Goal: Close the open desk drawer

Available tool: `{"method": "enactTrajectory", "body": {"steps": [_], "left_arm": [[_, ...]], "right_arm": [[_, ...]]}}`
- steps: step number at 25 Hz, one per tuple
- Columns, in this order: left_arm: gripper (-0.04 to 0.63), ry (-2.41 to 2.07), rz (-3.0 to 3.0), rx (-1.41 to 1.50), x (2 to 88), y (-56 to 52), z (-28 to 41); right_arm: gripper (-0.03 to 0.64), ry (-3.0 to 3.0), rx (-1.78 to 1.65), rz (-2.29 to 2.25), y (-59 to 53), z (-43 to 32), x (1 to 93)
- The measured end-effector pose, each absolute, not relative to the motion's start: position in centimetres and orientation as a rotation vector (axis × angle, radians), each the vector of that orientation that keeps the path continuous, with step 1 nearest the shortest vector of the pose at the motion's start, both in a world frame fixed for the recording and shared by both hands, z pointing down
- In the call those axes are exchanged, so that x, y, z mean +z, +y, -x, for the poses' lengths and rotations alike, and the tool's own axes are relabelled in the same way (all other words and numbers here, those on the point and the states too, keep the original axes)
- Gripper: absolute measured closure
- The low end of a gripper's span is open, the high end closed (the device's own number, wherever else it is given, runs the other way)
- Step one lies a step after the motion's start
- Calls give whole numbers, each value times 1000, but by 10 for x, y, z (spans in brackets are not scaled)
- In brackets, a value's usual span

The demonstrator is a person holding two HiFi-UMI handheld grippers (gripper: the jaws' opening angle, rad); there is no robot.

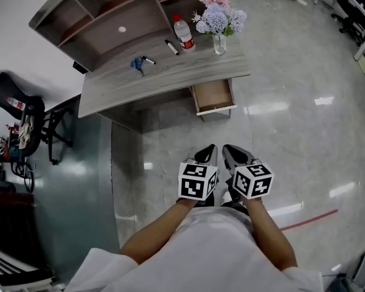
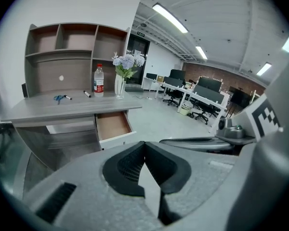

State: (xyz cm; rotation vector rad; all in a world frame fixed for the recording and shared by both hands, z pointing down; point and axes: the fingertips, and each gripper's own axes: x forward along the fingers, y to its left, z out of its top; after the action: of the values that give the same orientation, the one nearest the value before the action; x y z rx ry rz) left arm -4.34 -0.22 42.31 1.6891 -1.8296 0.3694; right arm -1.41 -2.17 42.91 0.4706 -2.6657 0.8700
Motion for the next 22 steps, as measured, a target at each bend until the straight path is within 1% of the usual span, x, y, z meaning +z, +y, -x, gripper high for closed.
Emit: {"method": "enactTrajectory", "body": {"steps": [6,20,22], "left_arm": [[592,-1771,-1699,402,450,-44,90],[592,-1582,-1733,549,511,-111,158],[592,-1553,-1746,575,518,-117,161]], "right_arm": [[614,-2641,999,-539,-65,52,463],[609,-2485,1397,-813,-132,106,558],[573,-2466,1456,-826,-137,112,569]]}}
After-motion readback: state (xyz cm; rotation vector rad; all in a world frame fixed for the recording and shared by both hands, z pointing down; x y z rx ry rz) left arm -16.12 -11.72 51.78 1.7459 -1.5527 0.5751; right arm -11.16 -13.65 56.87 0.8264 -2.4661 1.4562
